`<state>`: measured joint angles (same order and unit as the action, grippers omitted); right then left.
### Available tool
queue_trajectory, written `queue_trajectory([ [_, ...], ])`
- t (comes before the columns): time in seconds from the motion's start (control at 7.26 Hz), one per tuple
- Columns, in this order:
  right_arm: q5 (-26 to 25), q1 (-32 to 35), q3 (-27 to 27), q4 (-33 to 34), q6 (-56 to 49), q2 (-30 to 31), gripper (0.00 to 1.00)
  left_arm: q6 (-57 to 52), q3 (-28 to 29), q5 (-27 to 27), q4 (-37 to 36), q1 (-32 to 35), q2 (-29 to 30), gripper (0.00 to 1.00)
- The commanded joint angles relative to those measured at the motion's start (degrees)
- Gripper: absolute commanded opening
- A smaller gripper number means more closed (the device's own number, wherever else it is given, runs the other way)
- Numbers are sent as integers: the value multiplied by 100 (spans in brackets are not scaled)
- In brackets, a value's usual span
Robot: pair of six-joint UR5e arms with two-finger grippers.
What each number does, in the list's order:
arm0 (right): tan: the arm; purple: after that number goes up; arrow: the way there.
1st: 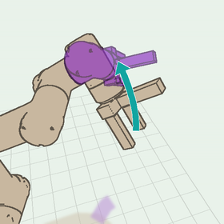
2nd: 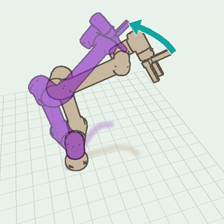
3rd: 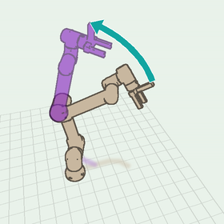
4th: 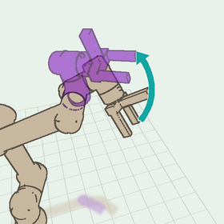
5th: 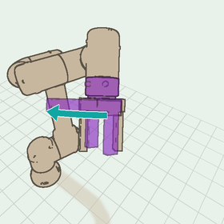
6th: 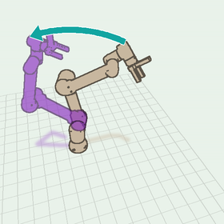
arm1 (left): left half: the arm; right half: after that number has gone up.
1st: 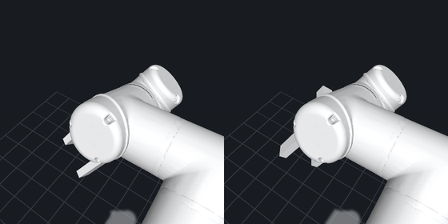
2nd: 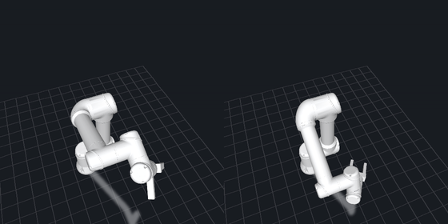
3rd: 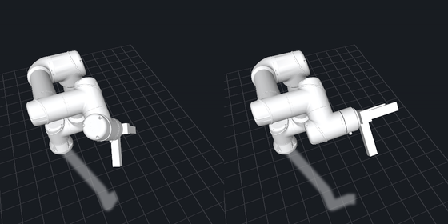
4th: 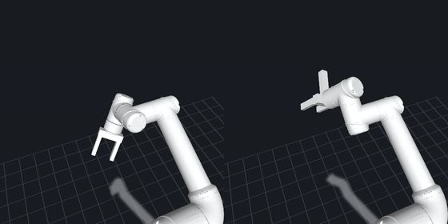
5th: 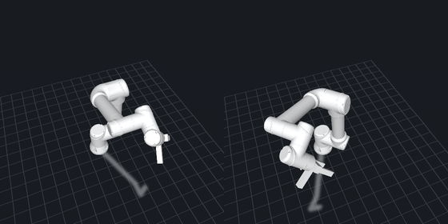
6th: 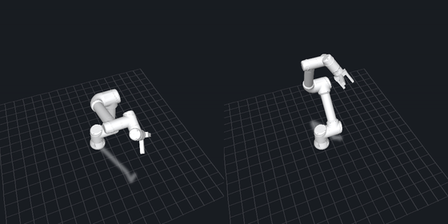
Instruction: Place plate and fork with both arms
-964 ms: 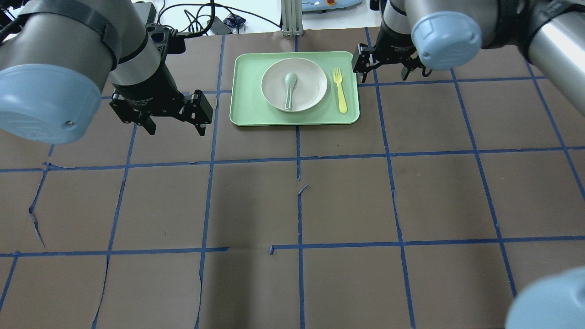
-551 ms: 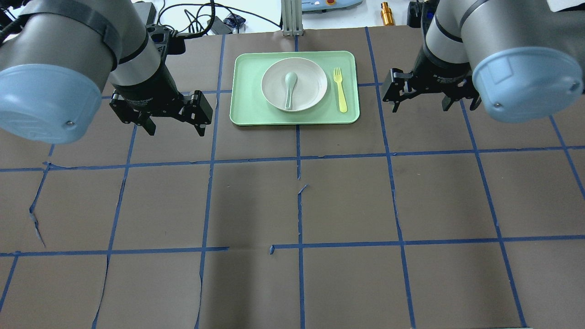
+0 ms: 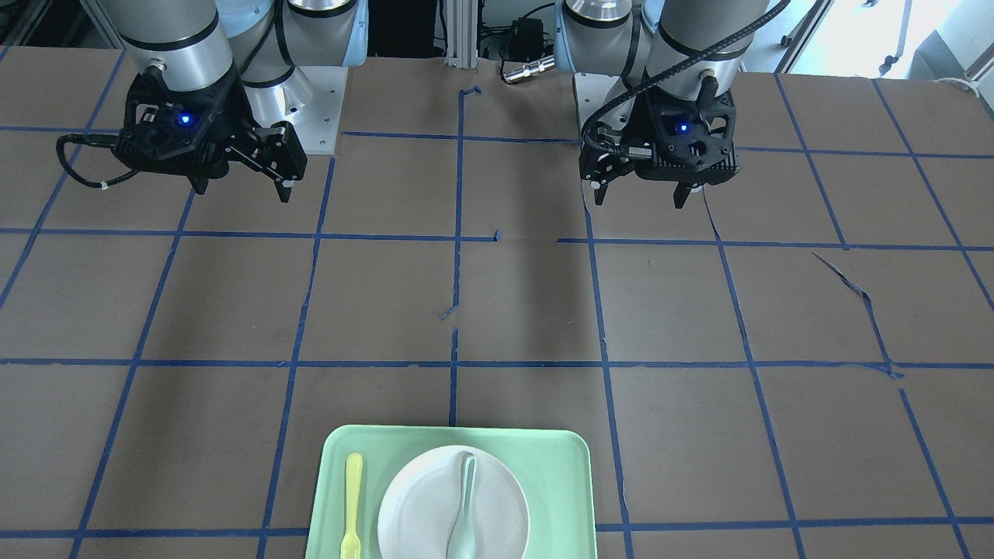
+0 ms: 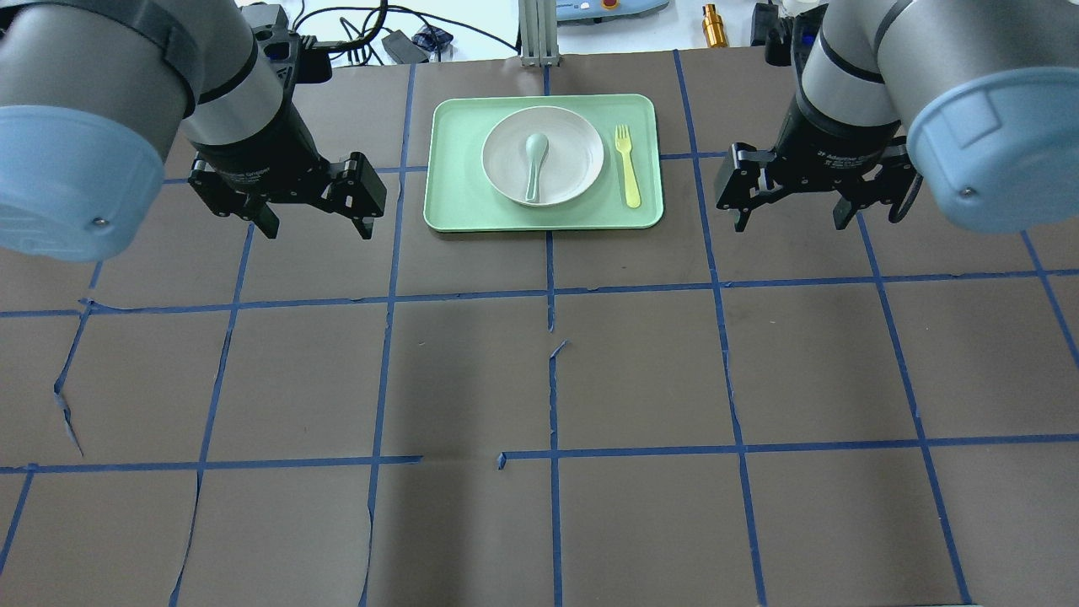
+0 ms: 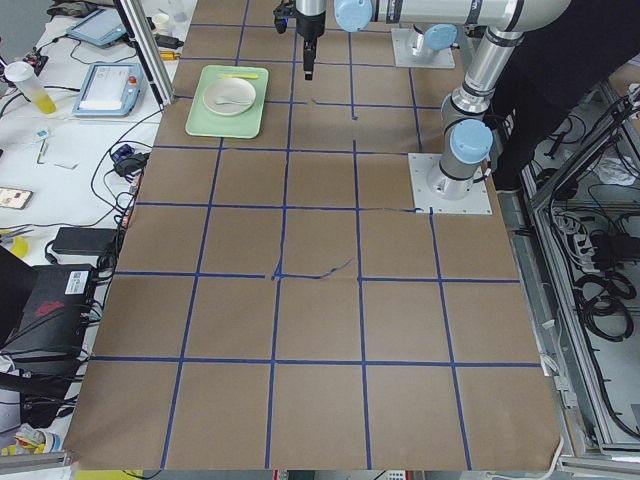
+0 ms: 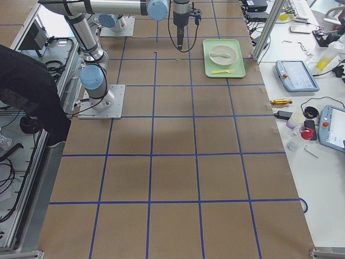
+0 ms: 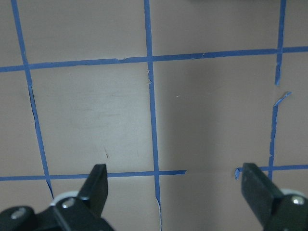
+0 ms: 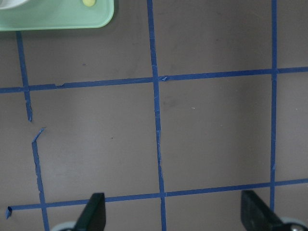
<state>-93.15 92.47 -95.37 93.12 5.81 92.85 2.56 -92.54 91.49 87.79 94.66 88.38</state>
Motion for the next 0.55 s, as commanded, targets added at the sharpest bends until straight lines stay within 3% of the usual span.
queue_trajectory([
  [0.0, 60, 69, 245, -127, -1, -91, 100, 8, 315, -60, 457, 0, 4, 100],
  [0.14, 347, 78, 673, -267, 34, -344, 100, 16, 299, -61, 458, 0, 13, 100],
  [0.41, 394, 104, 801, -681, 26, -399, 100, 34, 290, -52, 449, 0, 48, 100],
])
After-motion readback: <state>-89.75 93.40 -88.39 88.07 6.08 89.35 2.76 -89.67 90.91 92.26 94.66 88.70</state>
